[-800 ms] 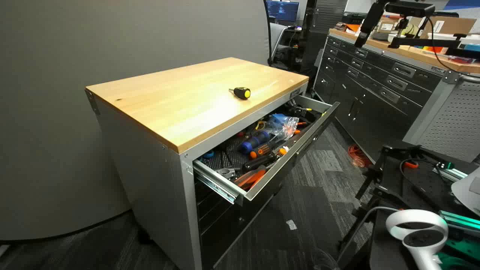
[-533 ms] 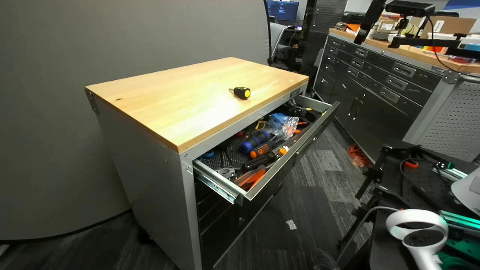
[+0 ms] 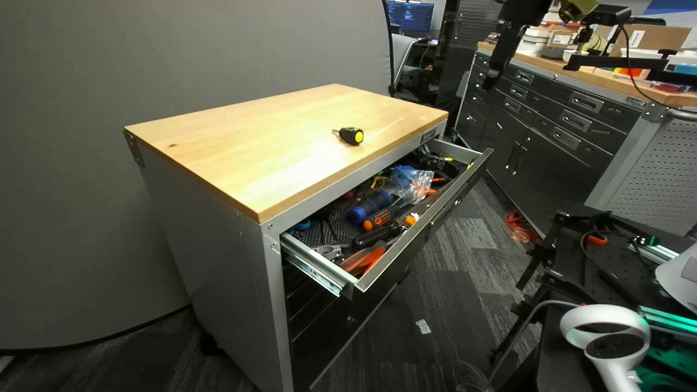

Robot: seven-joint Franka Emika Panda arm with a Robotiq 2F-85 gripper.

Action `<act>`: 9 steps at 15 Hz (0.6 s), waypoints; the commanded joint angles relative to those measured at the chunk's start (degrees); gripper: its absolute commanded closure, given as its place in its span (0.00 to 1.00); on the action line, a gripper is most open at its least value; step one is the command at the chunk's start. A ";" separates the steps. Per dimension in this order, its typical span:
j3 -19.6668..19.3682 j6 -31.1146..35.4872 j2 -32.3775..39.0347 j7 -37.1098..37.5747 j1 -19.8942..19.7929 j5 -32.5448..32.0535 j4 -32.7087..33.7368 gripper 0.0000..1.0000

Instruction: Put the screwdriver in the drawer and close it

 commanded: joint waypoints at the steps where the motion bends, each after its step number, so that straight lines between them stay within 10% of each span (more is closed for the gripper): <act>1: 5.60 3.69 11.44 4.67 3.60 2.88 7.90 0.00; 9: 12.58 11.85 30.42 20.77 6.21 1.80 24.40 0.00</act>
